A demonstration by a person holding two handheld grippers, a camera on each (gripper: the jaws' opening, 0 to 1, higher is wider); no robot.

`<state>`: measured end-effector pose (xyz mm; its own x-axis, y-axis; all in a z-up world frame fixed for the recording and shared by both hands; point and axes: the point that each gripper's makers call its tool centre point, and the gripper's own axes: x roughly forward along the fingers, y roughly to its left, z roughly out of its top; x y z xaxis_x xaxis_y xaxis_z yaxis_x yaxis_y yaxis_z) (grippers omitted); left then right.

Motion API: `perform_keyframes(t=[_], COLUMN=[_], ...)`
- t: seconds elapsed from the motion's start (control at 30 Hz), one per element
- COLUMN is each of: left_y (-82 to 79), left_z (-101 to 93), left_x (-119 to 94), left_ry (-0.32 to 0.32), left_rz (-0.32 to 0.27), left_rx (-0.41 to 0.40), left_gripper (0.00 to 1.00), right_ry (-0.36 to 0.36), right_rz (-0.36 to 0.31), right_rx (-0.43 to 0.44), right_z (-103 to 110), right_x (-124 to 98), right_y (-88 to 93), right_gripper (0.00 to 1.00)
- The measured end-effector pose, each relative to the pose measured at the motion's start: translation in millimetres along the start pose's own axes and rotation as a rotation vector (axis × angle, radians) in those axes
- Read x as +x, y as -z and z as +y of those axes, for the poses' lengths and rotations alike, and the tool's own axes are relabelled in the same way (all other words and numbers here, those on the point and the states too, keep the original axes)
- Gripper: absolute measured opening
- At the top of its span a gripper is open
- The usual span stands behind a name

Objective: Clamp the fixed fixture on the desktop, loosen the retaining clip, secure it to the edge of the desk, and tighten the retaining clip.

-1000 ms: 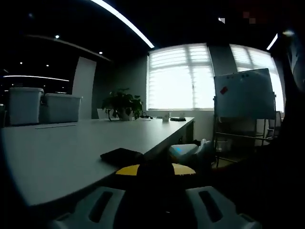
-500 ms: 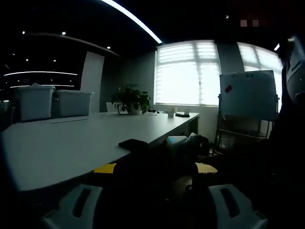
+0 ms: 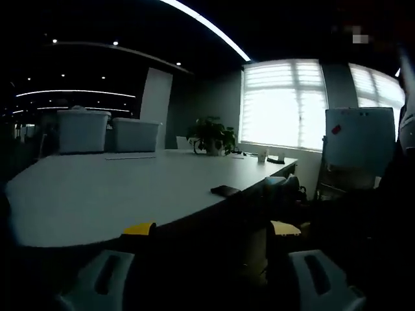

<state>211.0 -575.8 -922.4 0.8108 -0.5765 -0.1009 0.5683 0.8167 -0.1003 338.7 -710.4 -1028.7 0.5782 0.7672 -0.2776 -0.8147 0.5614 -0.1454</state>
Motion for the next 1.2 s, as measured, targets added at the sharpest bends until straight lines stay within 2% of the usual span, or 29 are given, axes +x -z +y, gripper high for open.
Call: perform_keyframes(t=[0.2, 0.3, 0.37, 0.5, 0.6, 0.67, 0.7, 0.77, 0.83, 0.9, 0.97, 1.1, 1.2], left_y=[6.4, 7.4, 7.7, 6.4, 4.7, 4.7, 5.4, 5.5, 3.7, 2.0, -1.5, -6.7, -7.4], left_z=[11.3, 15.0, 16.3, 21.2, 25.4, 27.3, 27.7, 27.9, 28.2, 29.3, 29.5, 26.7, 23.2], left_x=[-11.4, -15.8, -17.4, -25.2, -33.7, -41.0, -44.3, -51.0, -59.6, -68.3, -77.8, -90.0, -98.1], left_ry=[-0.034, -0.057, -0.063, -0.076, -0.092, -0.104, -0.108, -0.114, -0.121, -0.138, -0.161, -0.201, -0.224], left_rz=[0.014, 0.017, 0.024, 0.030, 0.030, 0.035, 0.042, 0.049, 0.051, 0.059, 0.059, 0.057, 0.075], left_rx=[-0.012, -0.023, -0.025, -0.026, -0.030, -0.039, -0.041, -0.037, -0.033, -0.023, -0.014, -0.031, -0.037], left_gripper=[0.68, 0.69, 0.70, 0.70, 0.72, 0.74, 0.75, 0.76, 0.79, 0.81, 0.82, 0.90, 0.94], right_ry=[-0.009, -0.002, -0.003, -0.018, -0.012, 0.022, 0.034, 0.021, 0.022, 0.031, 0.044, 0.069, 0.081], right_rz=[0.022, 0.065, 0.100, 0.127, 0.145, 0.112, 0.098, 0.096, 0.097, 0.131, 0.151, 0.181, 0.229], right_rx=[0.038, 0.028, 0.030, 0.042, 0.042, 0.079, 0.109, 0.112, 0.104, 0.055, 0.042, 0.031, 0.051], right_z=[-12.6, -15.9, -13.8, 0.0, 11.9, 11.8, 14.6, 26.2, 35.9, 45.3, 50.3, 58.8, 64.7], right_x=[-26.5, -36.9, -42.3, -55.7, -74.9, -86.0, -91.4, -103.8, -113.3, -129.1, -140.6, -159.7, -177.1], right_y=[-6.5, -6.5, -1.9, 4.2, 7.8, 2.0, -1.3, -4.6, -6.7, -5.2, -6.3, -7.3, -2.6], right_gripper=[0.31, 0.34, 0.35, 0.40, 0.49, 0.57, 0.68, 0.86, 0.97, 0.96, 0.97, 0.97, 0.97])
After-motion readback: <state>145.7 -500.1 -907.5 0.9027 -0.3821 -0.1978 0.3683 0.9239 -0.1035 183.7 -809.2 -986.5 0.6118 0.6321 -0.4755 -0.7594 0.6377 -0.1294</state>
